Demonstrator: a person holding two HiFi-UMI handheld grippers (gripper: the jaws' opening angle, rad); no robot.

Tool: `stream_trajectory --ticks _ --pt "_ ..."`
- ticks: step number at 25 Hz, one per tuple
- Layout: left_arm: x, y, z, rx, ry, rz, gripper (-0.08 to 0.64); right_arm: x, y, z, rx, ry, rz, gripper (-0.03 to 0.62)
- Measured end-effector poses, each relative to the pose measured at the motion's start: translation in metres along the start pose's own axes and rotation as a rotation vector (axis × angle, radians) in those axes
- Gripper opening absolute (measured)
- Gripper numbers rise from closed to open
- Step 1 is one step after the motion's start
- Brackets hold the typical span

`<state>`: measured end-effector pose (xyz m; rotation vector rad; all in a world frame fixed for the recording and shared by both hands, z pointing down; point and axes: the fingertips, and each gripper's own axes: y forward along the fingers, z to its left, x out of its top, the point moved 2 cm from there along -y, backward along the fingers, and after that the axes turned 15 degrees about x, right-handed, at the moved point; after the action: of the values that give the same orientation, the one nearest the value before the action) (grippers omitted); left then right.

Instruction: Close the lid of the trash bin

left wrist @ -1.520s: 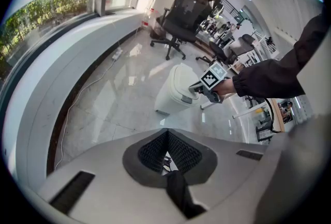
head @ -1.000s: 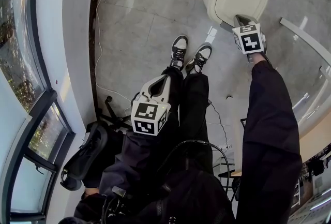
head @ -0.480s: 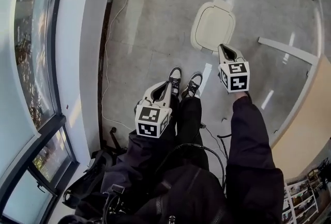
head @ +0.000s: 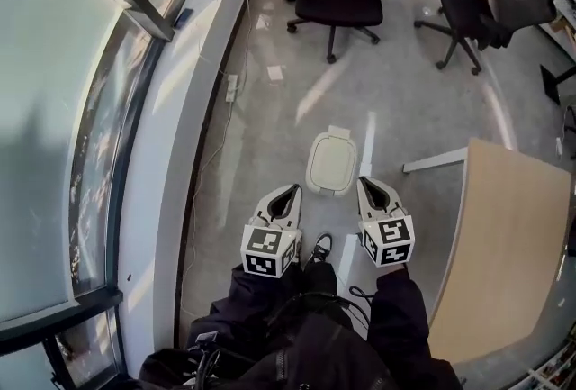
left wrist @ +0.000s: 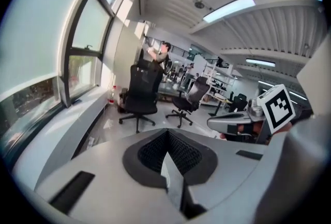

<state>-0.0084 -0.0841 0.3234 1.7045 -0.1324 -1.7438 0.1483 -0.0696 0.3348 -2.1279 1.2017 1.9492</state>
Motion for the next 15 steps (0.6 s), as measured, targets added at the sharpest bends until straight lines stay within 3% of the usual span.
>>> stream_trajectory --ticks 5,9,15 --pt "0.067 -0.048 -0.032 -0.044 0.029 -0.116 0.002 0.055 -0.075 0.028 -0.055 0.009 -0.113 0.005" --pt "0.091 -0.073 -0.047 -0.057 0.059 -0.170 0.002 0.093 -0.114 0.038 -0.093 -0.009 -0.221 0.005" --pt "0.122 -0.101 -0.055 -0.067 0.080 -0.238 0.002 0.126 -0.143 0.051 -0.110 -0.051 -0.307 0.005"
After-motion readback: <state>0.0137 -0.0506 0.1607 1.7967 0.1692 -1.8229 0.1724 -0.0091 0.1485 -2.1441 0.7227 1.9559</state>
